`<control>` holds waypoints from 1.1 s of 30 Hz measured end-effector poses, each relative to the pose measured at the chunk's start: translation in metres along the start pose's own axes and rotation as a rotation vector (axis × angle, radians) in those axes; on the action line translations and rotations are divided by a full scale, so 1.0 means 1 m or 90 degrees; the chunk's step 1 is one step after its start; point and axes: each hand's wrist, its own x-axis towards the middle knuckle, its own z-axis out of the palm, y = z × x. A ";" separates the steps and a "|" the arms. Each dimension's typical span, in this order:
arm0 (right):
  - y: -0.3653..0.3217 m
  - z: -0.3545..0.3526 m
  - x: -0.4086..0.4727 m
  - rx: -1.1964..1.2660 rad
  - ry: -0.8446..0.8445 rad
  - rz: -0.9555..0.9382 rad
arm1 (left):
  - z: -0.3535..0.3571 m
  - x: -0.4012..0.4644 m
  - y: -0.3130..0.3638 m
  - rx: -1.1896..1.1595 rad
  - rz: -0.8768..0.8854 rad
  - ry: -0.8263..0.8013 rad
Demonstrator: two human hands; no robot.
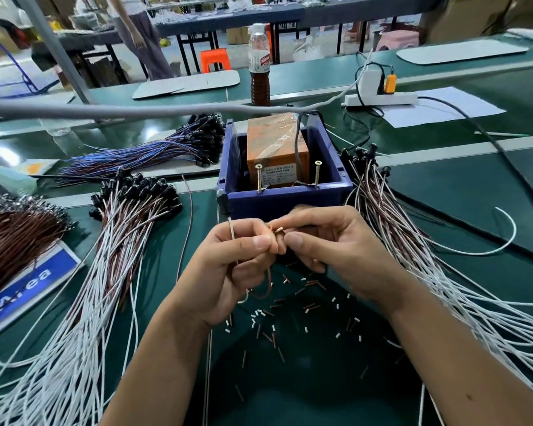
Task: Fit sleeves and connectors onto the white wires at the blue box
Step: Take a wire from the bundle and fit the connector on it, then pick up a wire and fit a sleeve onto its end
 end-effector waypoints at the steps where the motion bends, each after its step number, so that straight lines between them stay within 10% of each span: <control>1: 0.000 0.000 0.000 -0.006 0.008 -0.004 | 0.001 0.000 -0.001 0.012 -0.002 0.010; 16: -0.009 0.000 -0.002 0.006 0.093 -0.018 | 0.003 -0.005 0.006 0.060 0.053 -0.069; 33: -0.019 0.021 -0.003 -0.114 0.268 -0.122 | -0.012 -0.006 0.012 0.152 0.196 0.070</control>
